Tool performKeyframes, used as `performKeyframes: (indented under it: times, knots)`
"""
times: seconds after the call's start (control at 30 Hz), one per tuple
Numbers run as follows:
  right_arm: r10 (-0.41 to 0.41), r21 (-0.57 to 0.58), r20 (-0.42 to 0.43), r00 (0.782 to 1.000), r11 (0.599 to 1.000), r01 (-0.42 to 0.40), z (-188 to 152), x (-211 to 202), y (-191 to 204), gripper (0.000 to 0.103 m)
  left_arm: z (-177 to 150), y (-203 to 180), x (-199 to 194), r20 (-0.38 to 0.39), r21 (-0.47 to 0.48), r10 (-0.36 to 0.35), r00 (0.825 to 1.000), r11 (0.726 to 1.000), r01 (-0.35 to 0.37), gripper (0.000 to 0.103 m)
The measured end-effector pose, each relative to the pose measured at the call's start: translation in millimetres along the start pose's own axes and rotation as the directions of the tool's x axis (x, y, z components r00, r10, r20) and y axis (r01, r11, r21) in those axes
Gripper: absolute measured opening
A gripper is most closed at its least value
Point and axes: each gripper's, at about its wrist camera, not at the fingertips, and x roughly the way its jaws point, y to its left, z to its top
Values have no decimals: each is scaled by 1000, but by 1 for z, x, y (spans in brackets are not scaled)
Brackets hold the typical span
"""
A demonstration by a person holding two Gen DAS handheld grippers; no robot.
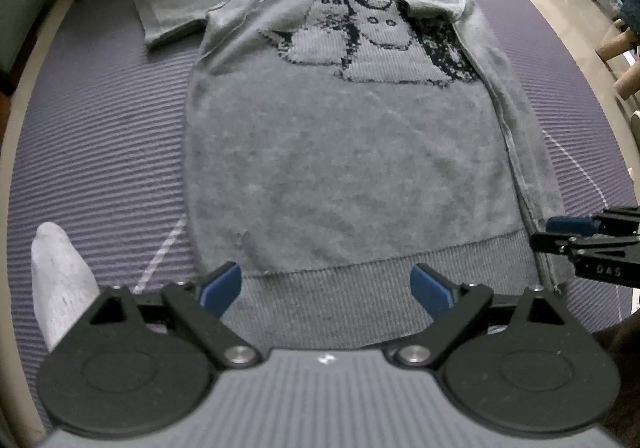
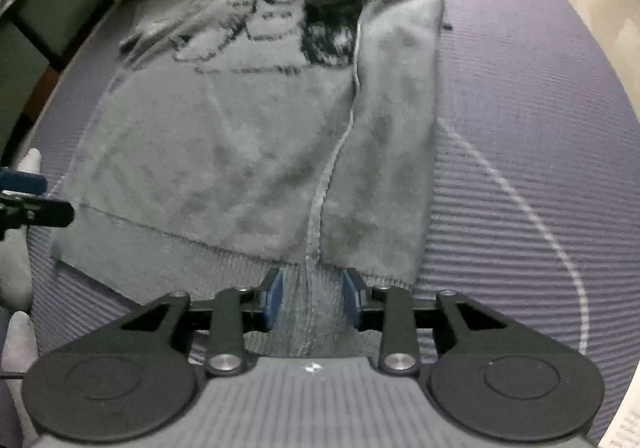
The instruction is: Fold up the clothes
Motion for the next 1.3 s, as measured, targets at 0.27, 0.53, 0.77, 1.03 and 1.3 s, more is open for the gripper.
performKeyframes:
  times: [0.27, 0.53, 0.77, 1.03, 1.3]
  knots:
    - [-68, -3, -42, 997, 998, 68, 3, 9, 0, 48, 0, 8, 2, -13, -35, 12, 1000, 999, -13, 94]
    - [-83, -56, 1, 997, 995, 83, 49, 24, 50, 68, 10, 42, 4, 9, -150, 89, 996, 985, -87, 96]
    - [-66, -114, 24, 998, 991, 69, 86, 60, 83, 74, 36, 86, 20, 6, -328, 173, 985, 931, -162, 97]
    - [-114, -222, 171, 979, 963, 151, 82, 77, 80, 79, 108, 133, 45, 120, -520, 225, 967, 844, -132, 89]
    - [-121, -366, 291, 949, 903, 227, 74, 69, 78, 79, 150, 154, 77, 249, -723, 244, 937, 690, 12, 79]
